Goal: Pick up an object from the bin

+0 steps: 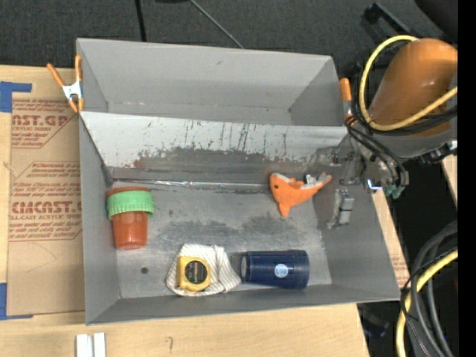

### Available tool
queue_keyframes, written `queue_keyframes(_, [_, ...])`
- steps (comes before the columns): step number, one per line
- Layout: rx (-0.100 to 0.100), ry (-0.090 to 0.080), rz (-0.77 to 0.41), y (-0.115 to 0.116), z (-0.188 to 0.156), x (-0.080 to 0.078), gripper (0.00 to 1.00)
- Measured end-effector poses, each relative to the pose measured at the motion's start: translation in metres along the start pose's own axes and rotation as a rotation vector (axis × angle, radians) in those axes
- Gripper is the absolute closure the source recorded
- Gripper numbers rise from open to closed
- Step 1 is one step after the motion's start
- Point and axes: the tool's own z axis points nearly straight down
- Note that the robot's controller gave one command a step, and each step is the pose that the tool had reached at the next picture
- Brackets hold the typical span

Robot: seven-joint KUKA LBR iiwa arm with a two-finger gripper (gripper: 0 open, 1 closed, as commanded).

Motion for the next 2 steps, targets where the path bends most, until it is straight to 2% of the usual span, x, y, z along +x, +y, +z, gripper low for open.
queue_keyframes(1, [0.001,-0.008,-0.002,0.001,-0.004,-0.002,0.00])
queue_keyframes(2, [-0.001,-0.013,0.083,0.004,0.064,-0.018,0.00])
